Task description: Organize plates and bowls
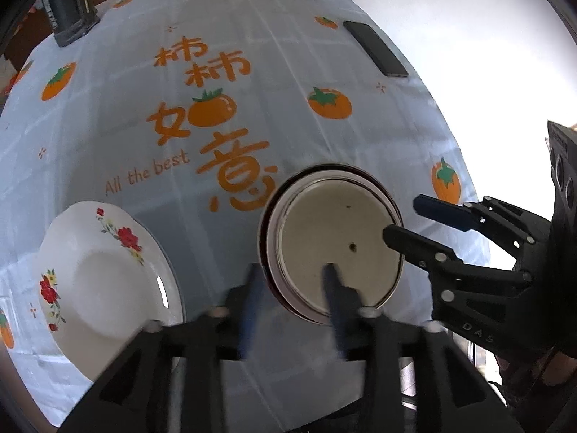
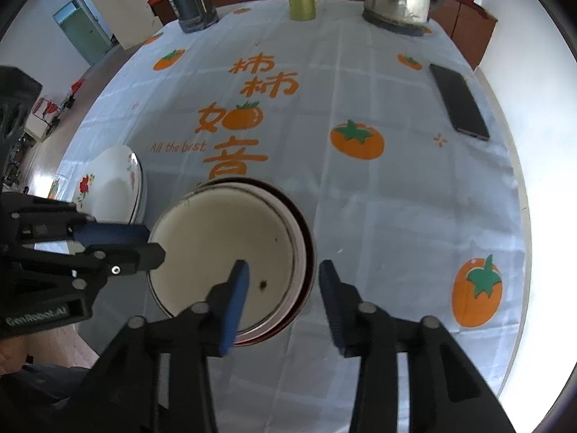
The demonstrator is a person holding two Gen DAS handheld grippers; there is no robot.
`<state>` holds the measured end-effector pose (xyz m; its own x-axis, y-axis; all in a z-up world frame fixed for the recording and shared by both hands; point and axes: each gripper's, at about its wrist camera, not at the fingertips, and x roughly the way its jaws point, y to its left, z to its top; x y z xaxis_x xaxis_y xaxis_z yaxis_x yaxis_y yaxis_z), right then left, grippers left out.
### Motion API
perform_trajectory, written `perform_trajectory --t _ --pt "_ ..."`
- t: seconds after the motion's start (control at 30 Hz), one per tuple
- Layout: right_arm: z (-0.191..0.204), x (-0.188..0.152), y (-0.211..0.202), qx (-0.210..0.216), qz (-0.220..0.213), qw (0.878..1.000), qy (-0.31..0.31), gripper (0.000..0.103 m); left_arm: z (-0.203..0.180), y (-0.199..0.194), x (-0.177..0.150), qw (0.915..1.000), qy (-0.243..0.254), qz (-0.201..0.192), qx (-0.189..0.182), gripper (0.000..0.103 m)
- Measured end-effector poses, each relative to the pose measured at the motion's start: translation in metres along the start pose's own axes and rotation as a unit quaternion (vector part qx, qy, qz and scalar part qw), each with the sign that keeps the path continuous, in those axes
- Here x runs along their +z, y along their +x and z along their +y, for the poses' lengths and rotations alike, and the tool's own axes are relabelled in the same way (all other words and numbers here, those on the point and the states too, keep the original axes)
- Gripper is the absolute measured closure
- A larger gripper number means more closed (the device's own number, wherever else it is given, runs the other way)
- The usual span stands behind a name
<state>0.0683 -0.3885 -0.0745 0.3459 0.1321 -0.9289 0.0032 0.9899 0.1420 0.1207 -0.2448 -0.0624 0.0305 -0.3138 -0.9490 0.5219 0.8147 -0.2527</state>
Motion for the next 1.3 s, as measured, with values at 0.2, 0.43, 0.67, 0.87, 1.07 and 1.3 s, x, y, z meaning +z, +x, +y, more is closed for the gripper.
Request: perform_trajectory --t 0.2,0.43,0.67,0.87,1.07,1.3 --pt "-0.007 0.000 -0.002 -0.008 -0.005 1.000 0.012 0.053 0.004 0.011 -0.003 0.9999 -0.011 0.012 -0.003 0.056" --pt "-0.010 -0.005 0.005 0.002 0.001 1.000 0.024 0.053 0.004 0.023 -0.008 0.9996 -0.015 0.023 0.001 0.056" --pt "-0.012 -0.008 0.013 0.003 0.007 0.999 0.036 0.055 0.006 0.031 -0.009 0.9995 -0.017 0.027 0.007 0.056" --pt "-0.014 -0.010 0.025 0.013 0.019 0.998 0.050 0.076 0.002 0.036 -0.008 0.9995 -0.011 0.027 0.012 0.064" --pt "-0.011 -0.009 0.026 0.000 0.016 0.999 0.049 0.077 0.004 0.036 -0.006 0.9993 -0.014 0.028 0.020 0.068" --pt "-0.009 -0.008 0.024 0.000 0.013 0.999 0.047 0.077 0.005 0.035 -0.010 0.9990 -0.014 0.033 0.027 0.072"
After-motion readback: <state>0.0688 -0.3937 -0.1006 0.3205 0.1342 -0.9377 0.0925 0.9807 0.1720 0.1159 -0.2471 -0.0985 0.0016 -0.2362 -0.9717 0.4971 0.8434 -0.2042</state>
